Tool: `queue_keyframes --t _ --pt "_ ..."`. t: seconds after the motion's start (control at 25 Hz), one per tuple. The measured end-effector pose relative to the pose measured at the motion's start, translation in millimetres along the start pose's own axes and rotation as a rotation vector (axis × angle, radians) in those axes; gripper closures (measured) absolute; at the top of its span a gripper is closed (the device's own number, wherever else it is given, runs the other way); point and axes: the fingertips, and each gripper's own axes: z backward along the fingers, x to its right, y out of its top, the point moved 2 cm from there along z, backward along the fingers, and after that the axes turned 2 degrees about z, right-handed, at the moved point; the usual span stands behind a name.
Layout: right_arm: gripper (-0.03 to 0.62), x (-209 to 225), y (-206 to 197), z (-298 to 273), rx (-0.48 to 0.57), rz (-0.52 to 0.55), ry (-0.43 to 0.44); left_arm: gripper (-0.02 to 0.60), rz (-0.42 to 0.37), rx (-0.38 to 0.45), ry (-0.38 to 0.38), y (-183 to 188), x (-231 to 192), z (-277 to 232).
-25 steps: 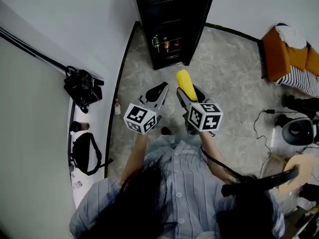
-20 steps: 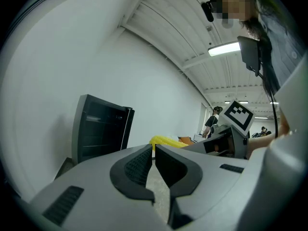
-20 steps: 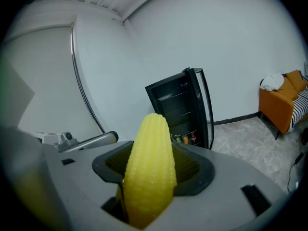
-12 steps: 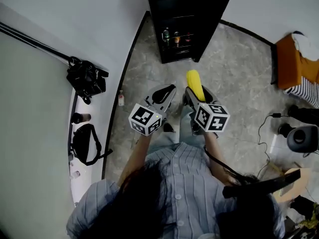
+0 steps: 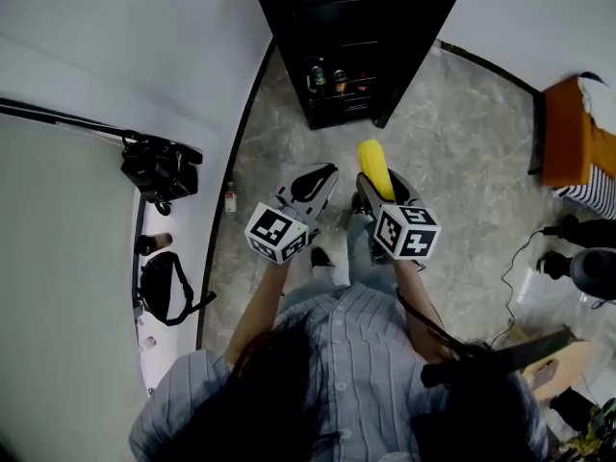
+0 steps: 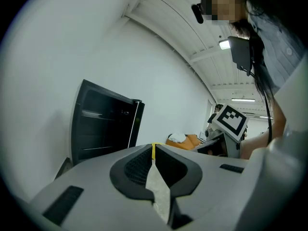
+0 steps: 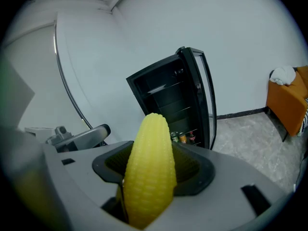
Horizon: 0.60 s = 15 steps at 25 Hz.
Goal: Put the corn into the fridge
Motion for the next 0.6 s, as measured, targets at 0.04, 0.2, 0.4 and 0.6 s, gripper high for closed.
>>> queue_keyframes --t 0.04,0.2,0.4,0.6 --pt "0.336 6 5 -6 -0.006 -0.002 0.003 0.571 0.003 0.001 0.005 2 -6 -8" --pt "0.336 30 23 -28 -0.033 -0.012 0.021 0.571 0.010 0.001 0.040 8 -30 -38" --pt "0.336 55 47 -56 -0.057 0.002 0.046 0.571 0.016 0.005 0.083 19 -52 -72" --pt "0.336 74 62 -81 -0.082 0.017 0.078 0.571 0.008 -0.010 0.117 22 -63 -95"
